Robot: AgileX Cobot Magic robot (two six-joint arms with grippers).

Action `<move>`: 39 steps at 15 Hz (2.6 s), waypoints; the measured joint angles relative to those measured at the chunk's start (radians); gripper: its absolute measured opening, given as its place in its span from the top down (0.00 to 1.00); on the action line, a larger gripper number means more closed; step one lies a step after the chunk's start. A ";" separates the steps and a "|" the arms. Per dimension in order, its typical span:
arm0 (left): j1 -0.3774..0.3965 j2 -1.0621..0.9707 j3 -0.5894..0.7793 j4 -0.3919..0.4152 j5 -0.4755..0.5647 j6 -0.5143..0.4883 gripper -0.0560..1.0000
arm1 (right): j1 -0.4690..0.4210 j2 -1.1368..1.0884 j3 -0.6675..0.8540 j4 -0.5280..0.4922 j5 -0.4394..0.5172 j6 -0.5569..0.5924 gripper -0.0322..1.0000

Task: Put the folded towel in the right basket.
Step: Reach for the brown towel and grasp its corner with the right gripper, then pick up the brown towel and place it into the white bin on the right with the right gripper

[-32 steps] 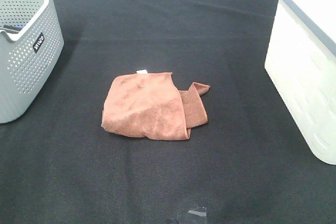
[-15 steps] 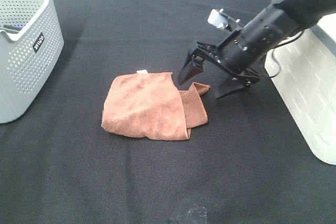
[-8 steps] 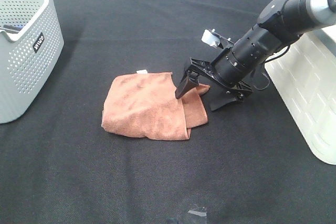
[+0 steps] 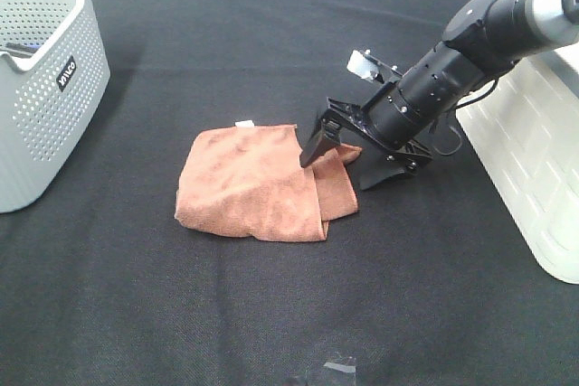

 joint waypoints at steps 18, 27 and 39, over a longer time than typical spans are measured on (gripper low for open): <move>0.000 0.000 0.000 0.000 0.000 0.000 0.01 | 0.261 0.114 -0.143 0.212 -0.128 -0.031 0.76; 0.000 0.000 0.000 0.000 0.000 0.000 0.01 | -0.085 -0.476 -0.141 0.178 0.105 -0.032 0.76; 0.000 0.000 0.000 0.000 0.000 0.000 0.01 | -0.485 -0.603 -0.141 -0.655 0.268 0.031 0.76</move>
